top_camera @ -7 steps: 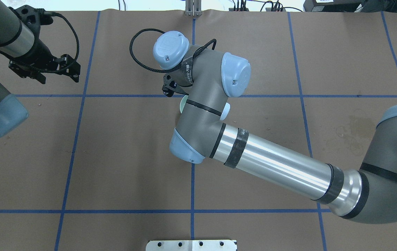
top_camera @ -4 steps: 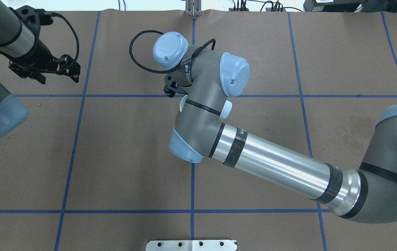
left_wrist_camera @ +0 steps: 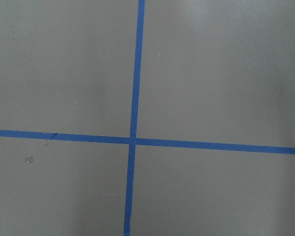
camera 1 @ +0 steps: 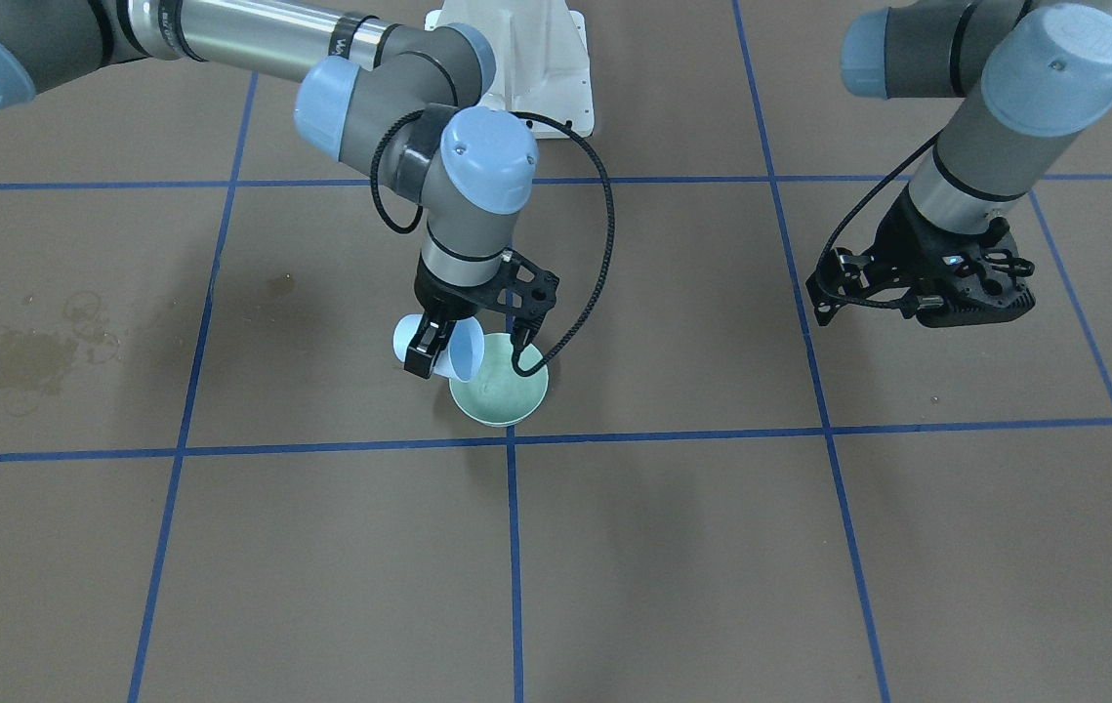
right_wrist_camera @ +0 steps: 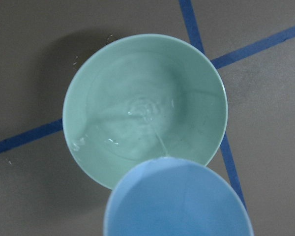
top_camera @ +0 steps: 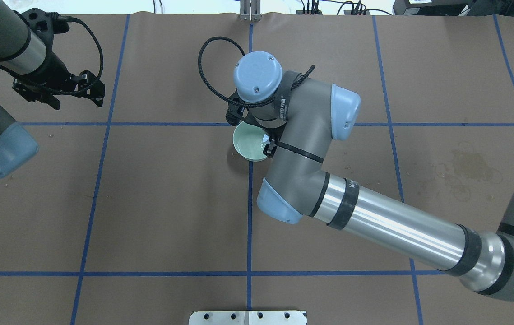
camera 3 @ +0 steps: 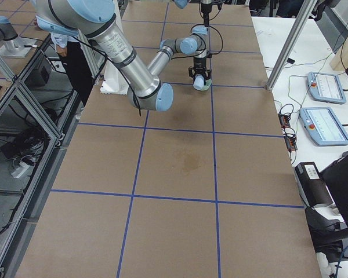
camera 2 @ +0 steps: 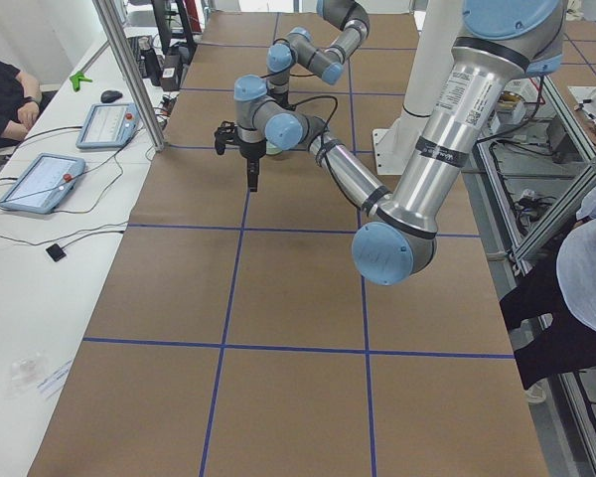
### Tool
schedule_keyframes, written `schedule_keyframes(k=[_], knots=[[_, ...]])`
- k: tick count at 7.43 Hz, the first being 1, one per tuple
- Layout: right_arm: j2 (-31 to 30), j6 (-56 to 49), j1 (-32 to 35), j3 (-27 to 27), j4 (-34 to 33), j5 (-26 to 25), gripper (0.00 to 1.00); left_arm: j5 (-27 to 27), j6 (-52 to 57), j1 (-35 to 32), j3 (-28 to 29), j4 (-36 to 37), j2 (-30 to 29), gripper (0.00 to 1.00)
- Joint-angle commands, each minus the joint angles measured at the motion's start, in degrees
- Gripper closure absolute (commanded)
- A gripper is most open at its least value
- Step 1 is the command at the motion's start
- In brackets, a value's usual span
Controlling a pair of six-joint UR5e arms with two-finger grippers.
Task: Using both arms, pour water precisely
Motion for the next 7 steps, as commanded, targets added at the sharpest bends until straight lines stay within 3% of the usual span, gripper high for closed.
schedule_keyframes(k=[1, 4, 5, 7], knots=[[-3.3, 11.9, 0.3, 7.2, 6.6, 0.0, 1.00, 0.0, -1.3, 0.2, 0.3, 0.0, -0.3, 0.00], [-13.3, 33.2, 2.5, 9.0, 38.9, -1.6, 1.00, 0.0, -1.7, 0.2, 0.7, 0.0, -0.6, 0.00], [-14.9, 38.8, 2.8, 9.8, 42.0, -7.3, 1.00, 0.0, -2.2, 0.3, 0.7, 0.0, -0.6, 0.00], [-22.3, 47.1, 7.3, 14.8, 42.5, -10.8, 1.00, 0.0, -2.4, 0.3, 0.6, -0.1, -0.6, 0.00]])
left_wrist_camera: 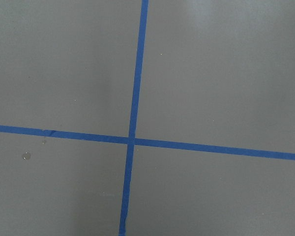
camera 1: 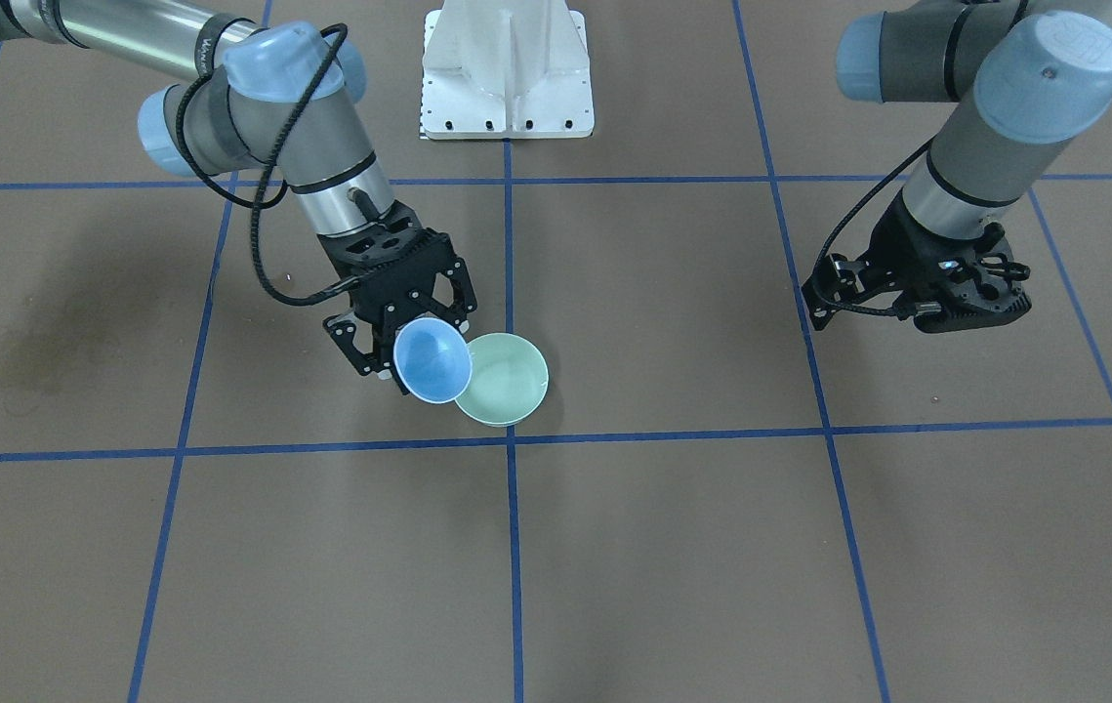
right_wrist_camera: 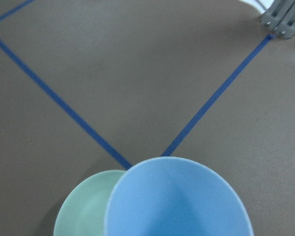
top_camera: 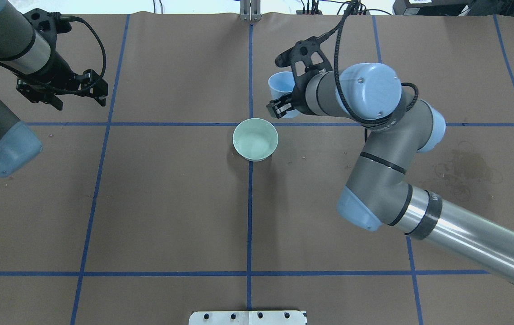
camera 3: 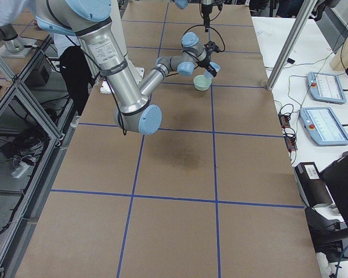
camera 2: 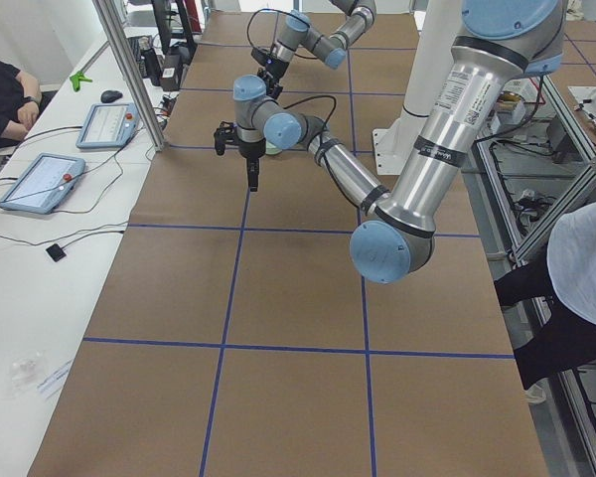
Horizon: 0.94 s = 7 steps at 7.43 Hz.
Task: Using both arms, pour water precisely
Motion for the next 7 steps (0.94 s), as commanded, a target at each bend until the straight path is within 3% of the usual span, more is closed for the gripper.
schedule_keyframes(k=[1, 3, 5, 6, 7], knots=[[-9.3, 6.7, 6.1, 5.0, 1.2, -2.4, 1.00, 0.0, -0.2, 0.0, -0.2, 0.0, 0.0, 0.00], [-17.0, 28.0, 11.1, 6.5, 1.4, -5.5, 1.00, 0.0, -0.2, -0.1, -0.4, 0.0, 0.0, 0.00], [-27.2, 29.1, 10.8, 10.5, 1.7, -19.5, 1.00, 0.0, -0.3, -0.2, -0.7, 0.0, 0.1, 0.00], [-32.2, 29.1, 10.6, 12.3, 2.6, -22.3, 1.00, 0.0, -1.3, -0.1, -0.6, 0.0, 0.1, 0.00], [-35.9, 29.1, 7.7, 12.1, 2.8, -28.5, 1.00, 0.0, -1.4, 0.0, -0.6, 0.0, 0.1, 0.00]])
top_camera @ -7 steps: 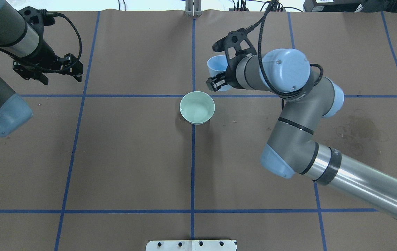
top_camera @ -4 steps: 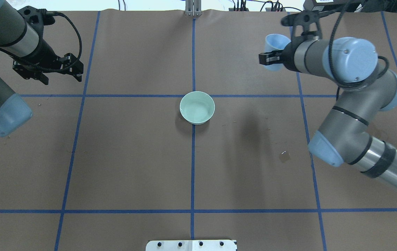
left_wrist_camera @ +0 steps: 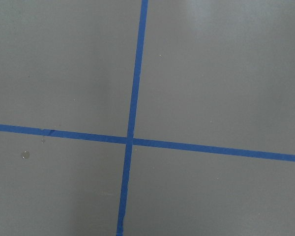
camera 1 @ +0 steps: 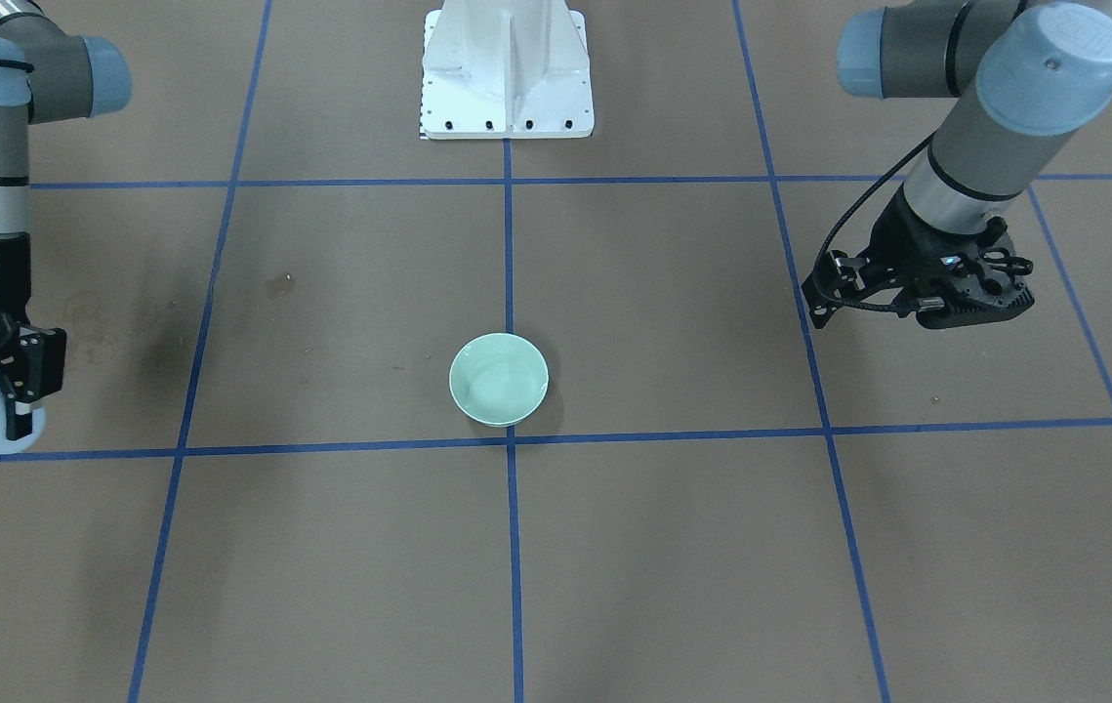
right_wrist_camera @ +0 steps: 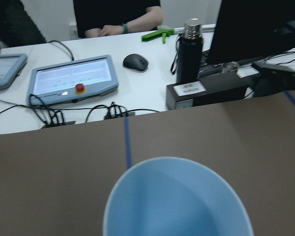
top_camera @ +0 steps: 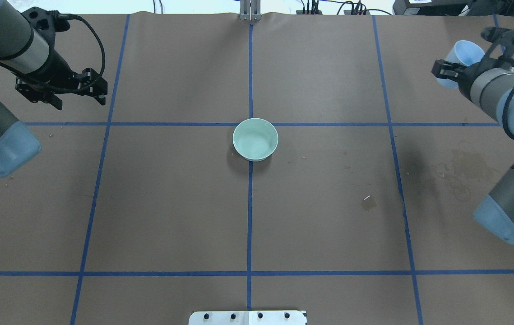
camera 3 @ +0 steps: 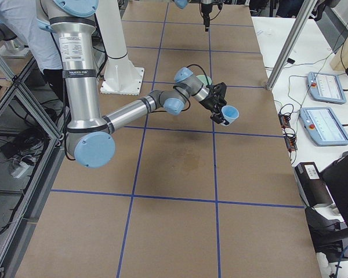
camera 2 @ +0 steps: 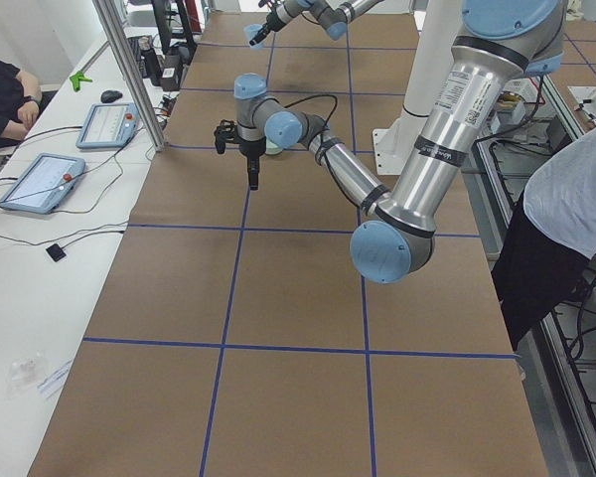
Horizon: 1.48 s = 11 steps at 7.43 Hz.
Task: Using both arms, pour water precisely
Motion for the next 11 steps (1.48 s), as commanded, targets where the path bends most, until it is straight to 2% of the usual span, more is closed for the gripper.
schedule_keyframes(k=[1, 2, 4, 5, 6, 8, 9, 11], knots=[[-6.0, 1.5, -6.2, 0.0, 0.4, -13.0, 1.00, 0.0, -0.8, 0.1, 0.0, 0.0, 0.0, 0.00], [-7.4, 8.5, -12.1, -1.2, 0.4, -18.9, 1.00, 0.1, -1.1, 0.2, 0.0, 0.0, -0.1, 0.00], [-11.9, 16.8, -20.6, -2.0, 0.4, -27.0, 1.00, 0.1, -1.0, 0.2, 0.0, 0.0, -0.1, 0.00], [-12.1, 20.2, -22.9, -2.4, 0.4, -29.2, 1.00, 0.2, -1.0, 0.2, 0.1, -0.1, 0.0, 0.00], [-12.1, 23.4, -24.2, -5.0, 0.5, -31.2, 1.00, 0.2, -1.0, 0.2, 0.1, 0.0, 0.0, 0.00], [-14.3, 24.8, -24.8, -5.7, 2.7, -31.5, 1.00, 0.2, -1.1, 0.3, 0.1, -0.1, -0.1, 0.00], [-14.5, 24.8, -24.8, -7.7, 5.7, -31.2, 1.00, 0.2, -1.1, 0.3, 0.1, -0.1, -0.1, 0.00], [-14.7, 24.1, -24.9, -10.2, 7.0, -30.8, 1.00, 0.2, -1.2, 0.3, 0.0, -0.1, -0.2, 0.00]])
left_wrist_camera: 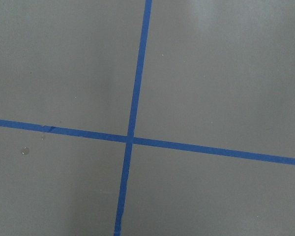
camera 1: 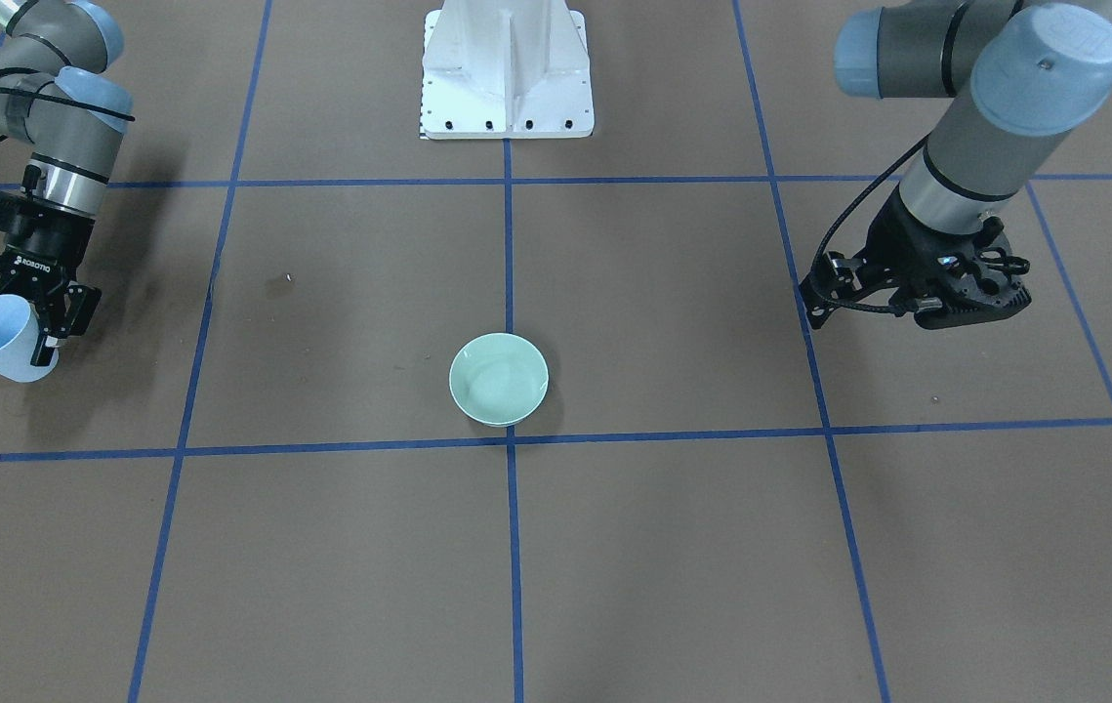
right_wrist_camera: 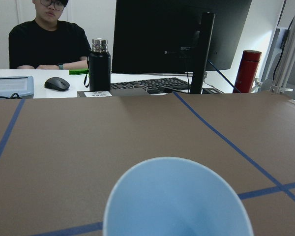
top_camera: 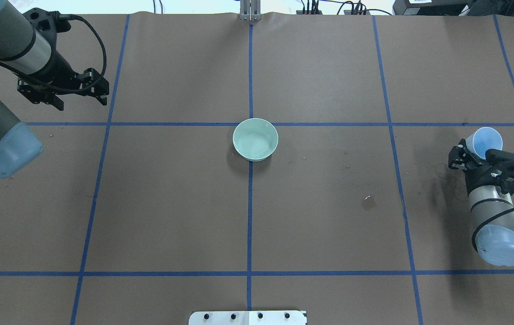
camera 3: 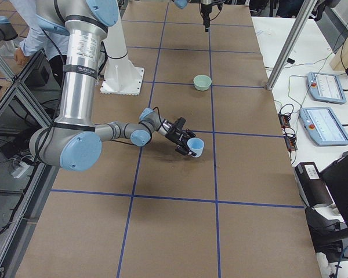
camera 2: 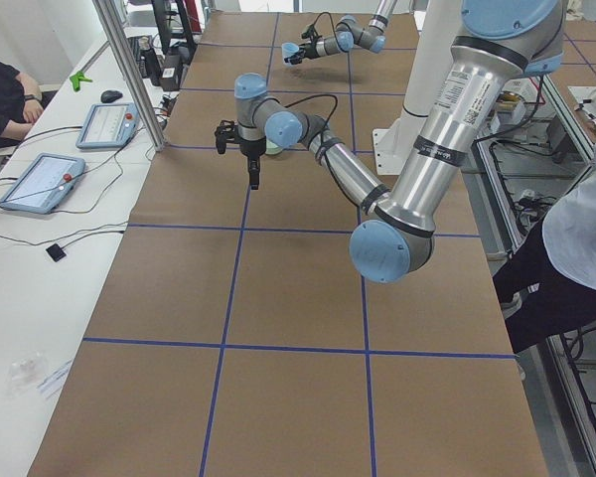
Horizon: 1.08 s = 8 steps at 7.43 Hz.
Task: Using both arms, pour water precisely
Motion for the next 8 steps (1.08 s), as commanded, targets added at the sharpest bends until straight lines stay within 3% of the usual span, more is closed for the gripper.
schedule_keyframes(k=[1, 6, 8], knots=[[-0.3, -0.2, -0.2, -1.3, 0.9, 0.4, 1.00, 0.0, 0.0, 0.0, 0.0, 0.0, 0.0, 0.00], [-1.3, -0.3, -0.3, -1.2, 1.0, 2.6, 1.00, 0.0, 0.1, 0.0, 0.0, 0.0, -0.5, 0.00], [-1.3, -0.2, -0.3, -1.3, 1.0, 2.6, 0.73, 0.0, 0.1, 0.0, 0.0, 0.0, -0.6, 0.00]])
